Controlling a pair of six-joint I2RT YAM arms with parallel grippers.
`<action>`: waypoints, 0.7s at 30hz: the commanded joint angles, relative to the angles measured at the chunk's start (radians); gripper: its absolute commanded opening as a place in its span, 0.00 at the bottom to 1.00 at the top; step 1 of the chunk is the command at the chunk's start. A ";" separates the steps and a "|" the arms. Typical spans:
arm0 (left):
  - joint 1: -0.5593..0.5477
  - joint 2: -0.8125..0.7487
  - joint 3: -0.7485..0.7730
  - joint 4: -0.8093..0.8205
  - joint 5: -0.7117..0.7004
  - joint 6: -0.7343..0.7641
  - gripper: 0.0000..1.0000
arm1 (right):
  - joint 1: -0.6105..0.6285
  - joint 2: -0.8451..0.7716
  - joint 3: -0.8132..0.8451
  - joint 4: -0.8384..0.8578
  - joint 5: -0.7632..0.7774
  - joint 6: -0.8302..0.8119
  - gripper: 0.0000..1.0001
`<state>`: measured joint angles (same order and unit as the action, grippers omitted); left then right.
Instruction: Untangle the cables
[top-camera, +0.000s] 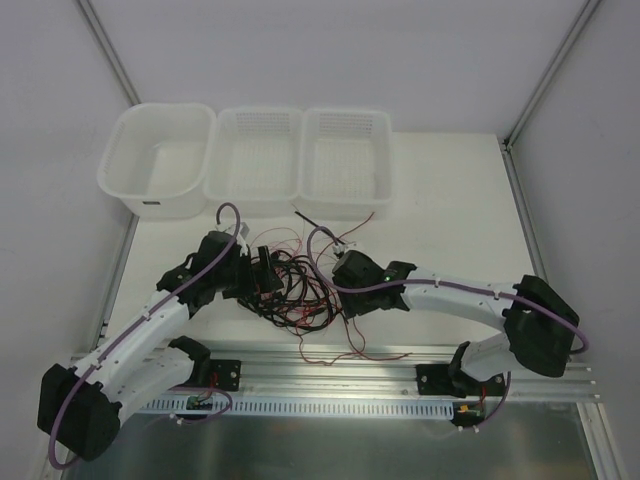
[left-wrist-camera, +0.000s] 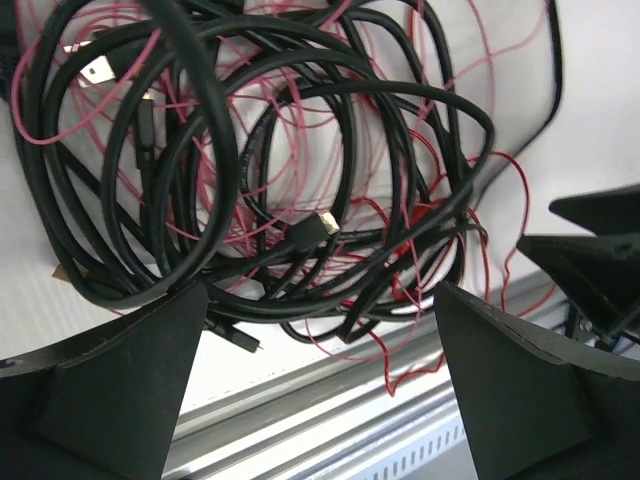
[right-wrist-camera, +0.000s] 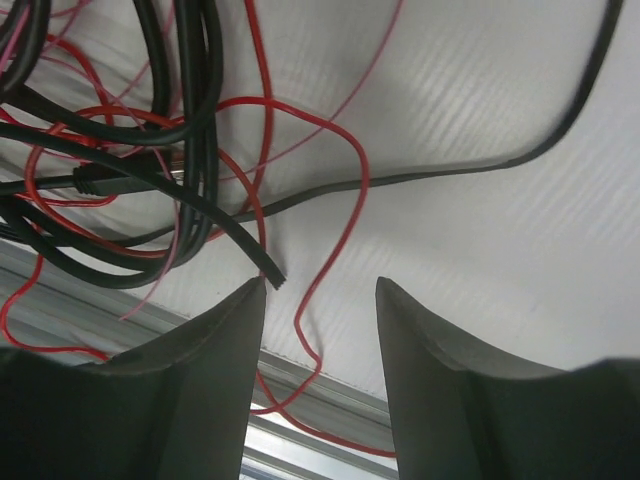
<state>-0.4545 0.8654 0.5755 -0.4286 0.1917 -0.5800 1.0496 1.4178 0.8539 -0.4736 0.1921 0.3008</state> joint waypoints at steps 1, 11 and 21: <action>-0.016 0.024 -0.020 0.077 -0.100 -0.063 0.99 | 0.018 0.024 0.020 0.098 -0.023 0.038 0.52; -0.019 0.101 -0.100 0.134 -0.169 -0.119 0.99 | 0.020 0.122 0.004 0.053 0.072 0.086 0.28; -0.019 0.230 -0.120 0.148 -0.213 -0.170 0.99 | 0.036 -0.120 0.063 -0.221 0.247 0.028 0.01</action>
<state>-0.4656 1.0550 0.4816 -0.2642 0.0219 -0.7116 1.0809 1.4197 0.8555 -0.5537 0.3344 0.3561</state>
